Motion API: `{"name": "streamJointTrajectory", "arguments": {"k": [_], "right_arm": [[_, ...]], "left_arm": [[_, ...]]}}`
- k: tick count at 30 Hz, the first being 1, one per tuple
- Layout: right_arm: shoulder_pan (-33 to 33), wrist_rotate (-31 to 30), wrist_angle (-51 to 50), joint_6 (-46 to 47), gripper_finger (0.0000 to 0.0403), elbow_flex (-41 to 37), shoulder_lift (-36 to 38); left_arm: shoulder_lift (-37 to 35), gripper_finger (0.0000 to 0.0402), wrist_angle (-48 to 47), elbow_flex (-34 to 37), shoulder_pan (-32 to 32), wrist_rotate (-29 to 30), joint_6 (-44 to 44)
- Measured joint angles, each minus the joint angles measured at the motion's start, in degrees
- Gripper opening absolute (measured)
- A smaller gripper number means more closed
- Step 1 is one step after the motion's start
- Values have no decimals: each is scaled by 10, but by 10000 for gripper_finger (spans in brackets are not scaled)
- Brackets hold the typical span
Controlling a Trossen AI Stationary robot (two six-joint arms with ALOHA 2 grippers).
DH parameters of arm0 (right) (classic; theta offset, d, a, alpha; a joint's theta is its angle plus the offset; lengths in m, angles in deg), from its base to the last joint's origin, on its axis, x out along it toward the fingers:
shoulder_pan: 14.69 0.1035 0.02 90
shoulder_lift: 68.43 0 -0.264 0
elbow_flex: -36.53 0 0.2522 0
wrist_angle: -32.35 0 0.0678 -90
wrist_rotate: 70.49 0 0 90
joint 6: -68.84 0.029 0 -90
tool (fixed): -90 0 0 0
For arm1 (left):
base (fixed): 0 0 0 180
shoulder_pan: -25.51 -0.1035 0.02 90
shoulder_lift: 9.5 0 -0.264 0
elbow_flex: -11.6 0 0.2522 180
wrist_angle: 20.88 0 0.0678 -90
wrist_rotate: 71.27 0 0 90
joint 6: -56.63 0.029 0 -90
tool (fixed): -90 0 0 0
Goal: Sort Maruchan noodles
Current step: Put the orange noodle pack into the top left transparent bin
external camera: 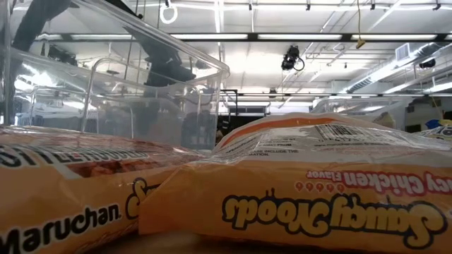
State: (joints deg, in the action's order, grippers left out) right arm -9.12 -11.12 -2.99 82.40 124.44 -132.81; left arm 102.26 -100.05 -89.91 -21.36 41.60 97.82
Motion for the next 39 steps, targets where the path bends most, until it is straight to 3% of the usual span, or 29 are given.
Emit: {"name": "streamJointTrajectory", "arguments": {"k": [14, 22, 30, 39], "right_arm": [[0, 2, -1, 19, 250, 0, 0], [-8, -7, -75, 24, 249, -13, -19], [-38, 22, -164, 54, 249, -19, -118], [-85, 36, -315, 58, 239, 96, -282]], "left_arm": [[0, 234, -12, 0, 6, 22, -23], [0, 222, 3, 0, -3, 30, -67], [-8, 202, 7, 0, -13, 28, -91], [-54, 190, 29, 0, -39, 10, -90]]}}
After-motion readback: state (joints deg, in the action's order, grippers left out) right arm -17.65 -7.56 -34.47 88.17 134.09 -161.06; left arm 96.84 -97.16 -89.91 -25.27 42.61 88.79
